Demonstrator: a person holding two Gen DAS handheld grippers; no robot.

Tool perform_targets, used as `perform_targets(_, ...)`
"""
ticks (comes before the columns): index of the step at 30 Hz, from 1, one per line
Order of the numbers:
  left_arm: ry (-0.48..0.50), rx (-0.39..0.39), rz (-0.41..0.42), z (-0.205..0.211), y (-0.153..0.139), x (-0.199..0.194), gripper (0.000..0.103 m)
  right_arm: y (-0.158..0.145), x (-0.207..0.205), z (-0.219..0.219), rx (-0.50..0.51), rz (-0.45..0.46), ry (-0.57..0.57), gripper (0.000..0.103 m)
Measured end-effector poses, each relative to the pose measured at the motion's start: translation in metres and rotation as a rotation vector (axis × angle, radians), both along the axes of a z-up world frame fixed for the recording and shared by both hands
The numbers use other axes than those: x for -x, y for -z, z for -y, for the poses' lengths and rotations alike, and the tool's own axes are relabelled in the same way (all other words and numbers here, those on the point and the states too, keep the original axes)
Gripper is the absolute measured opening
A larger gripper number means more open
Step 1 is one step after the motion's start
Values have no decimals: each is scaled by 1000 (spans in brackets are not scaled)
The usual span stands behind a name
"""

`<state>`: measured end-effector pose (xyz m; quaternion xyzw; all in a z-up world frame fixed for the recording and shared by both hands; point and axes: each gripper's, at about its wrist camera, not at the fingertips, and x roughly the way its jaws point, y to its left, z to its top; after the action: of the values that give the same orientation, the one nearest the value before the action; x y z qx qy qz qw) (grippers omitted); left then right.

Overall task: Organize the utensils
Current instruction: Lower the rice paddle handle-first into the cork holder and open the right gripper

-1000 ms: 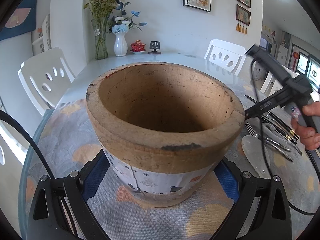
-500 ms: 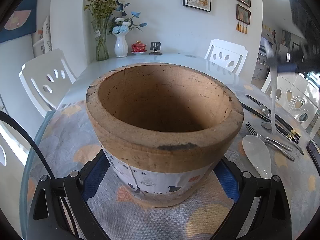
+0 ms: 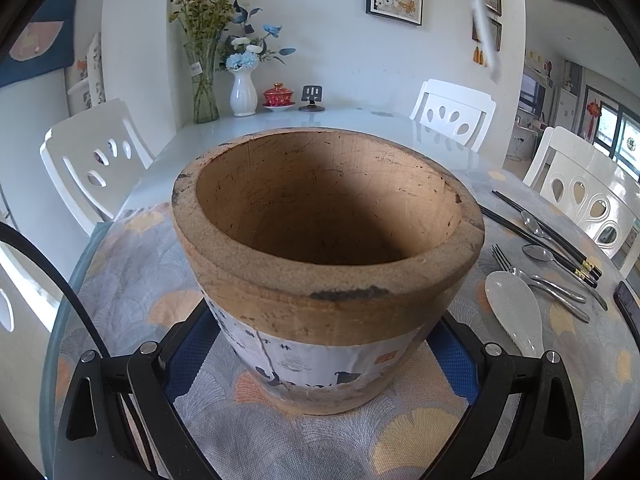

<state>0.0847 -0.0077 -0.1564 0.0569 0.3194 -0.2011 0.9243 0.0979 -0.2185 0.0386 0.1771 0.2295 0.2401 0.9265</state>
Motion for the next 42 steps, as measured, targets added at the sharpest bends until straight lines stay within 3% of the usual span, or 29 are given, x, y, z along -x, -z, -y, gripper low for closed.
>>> perform_targets(8,-4,3,3,-1,-2,0,99,11,-12,-53,-114,-9,-155,64)
perform_targets(17,-5,17,0,-4,-3,-1,99,44,-23,-83,-46,-72,-180,64)
perform_targets(25,-5,11,1,-3,-2,-1,99,55,-25,-78,-38,-93,-178,65)
perform_targets(32,-4,1,4,-2,0,0,99,50,-17,-73,-18,-87,-183,75)
perform_targets(35,-2,0,4,-1,0,0,99,43,-11,-58,-31,-76,-160,76)
perform_targets(38,-3,-2,5,-1,0,0,99,34,-1,-36,-44,-59,-112,86)
perform_targets(42,-3,-1,4,-1,0,0,99,28,12,-9,-59,-60,-67,87)
